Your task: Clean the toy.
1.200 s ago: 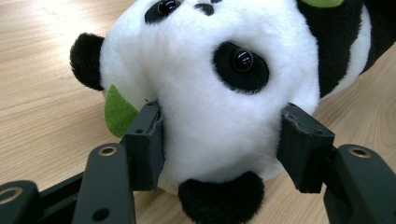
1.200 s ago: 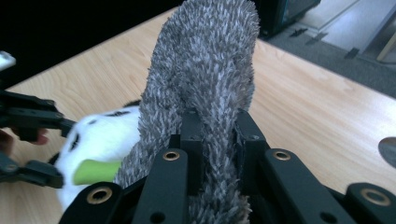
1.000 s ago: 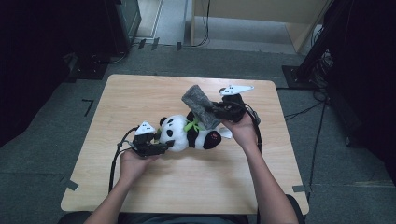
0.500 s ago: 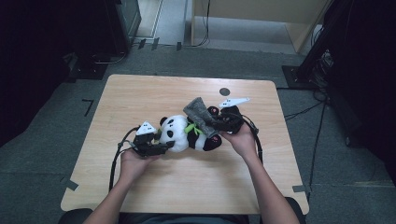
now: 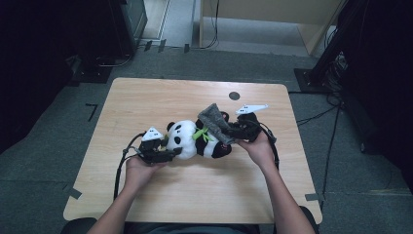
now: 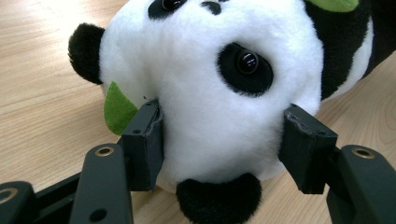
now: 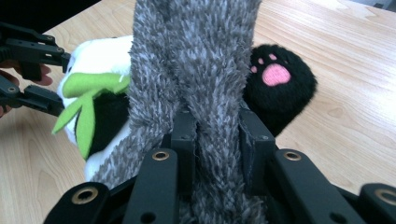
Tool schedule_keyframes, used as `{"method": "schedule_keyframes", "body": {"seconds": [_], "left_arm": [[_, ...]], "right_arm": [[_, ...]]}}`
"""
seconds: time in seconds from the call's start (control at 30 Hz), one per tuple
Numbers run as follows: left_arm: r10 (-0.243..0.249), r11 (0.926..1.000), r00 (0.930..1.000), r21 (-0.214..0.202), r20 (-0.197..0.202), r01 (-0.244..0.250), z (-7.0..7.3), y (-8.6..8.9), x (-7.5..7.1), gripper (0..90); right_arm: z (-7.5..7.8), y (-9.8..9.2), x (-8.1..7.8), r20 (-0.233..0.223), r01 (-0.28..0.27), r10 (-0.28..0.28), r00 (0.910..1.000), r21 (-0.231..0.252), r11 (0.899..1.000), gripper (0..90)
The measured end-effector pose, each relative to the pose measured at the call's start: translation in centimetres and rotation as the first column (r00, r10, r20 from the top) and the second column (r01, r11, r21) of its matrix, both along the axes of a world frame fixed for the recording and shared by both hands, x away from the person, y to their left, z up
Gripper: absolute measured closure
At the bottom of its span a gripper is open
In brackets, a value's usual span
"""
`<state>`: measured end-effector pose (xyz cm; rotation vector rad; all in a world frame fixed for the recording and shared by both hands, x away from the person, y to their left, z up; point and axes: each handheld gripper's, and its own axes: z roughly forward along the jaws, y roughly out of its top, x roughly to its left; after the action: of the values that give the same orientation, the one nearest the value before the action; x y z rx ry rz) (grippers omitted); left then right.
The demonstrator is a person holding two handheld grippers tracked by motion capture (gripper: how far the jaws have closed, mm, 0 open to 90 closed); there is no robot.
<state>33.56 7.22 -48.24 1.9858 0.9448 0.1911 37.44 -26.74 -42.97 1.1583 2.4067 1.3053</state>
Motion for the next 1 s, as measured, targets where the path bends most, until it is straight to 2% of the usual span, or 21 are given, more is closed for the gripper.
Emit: {"method": "schedule_keyframes", "body": {"seconds": [0.23, 0.5, 0.57, 0.63, 0.7, 0.73, 1.0], "left_arm": [[0.000, 1.0000, 1.0000, -0.002, -0.001, 0.000, 0.0, 0.0, 0.0, 38.2], [0.001, 1.0000, 1.0000, -0.005, -0.003, -0.001, 0.0, 0.1, 0.1, 38.2], [0.000, 1.0000, 1.0000, -0.008, -0.005, 0.000, 0.0, 0.1, 0.1, 38.3], [0.002, 0.9999, 1.0000, -0.013, -0.007, -0.002, 0.0, 0.1, 0.1, 38.3], [0.002, 0.9999, 1.0000, -0.014, -0.007, -0.002, 0.0, 0.1, 0.2, 38.3], [0.002, 0.9999, 1.0000, -0.015, -0.007, -0.002, 0.0, 0.1, 0.2, 38.3], [-0.003, 0.9999, 1.0000, -0.013, -0.002, 0.003, -0.1, 0.2, 0.2, 38.4]], "right_arm": [[-0.5, -1.1, -0.3, -0.016, 0.010, -0.011, 0.9998, -0.025, 1.000, 72.9], [-1.6, -2.3, -0.5, -0.057, 0.029, -0.031, 0.9979, -0.039, 0.999, 73.2], [-1.9, -2.6, -0.4, -0.071, 0.041, -0.044, 0.9965, -0.037, 0.998, 73.7], [-2.5, -3.1, -0.1, -0.107, 0.057, -0.061, 0.9925, -0.040, 0.998, 74.8], [-2.7, -3.2, -0.1, -0.111, 0.061, -0.066, 0.9916, -0.048, 0.997, 75.2], [-3.0, -3.5, 0.0, -0.118, 0.068, -0.077, 0.9900, -0.078, 0.995, 75.7], [-3.7, -4.3, 0.4, -0.149, 0.099, -0.115, 0.9820, -0.113, 0.989, 75.4]]}}
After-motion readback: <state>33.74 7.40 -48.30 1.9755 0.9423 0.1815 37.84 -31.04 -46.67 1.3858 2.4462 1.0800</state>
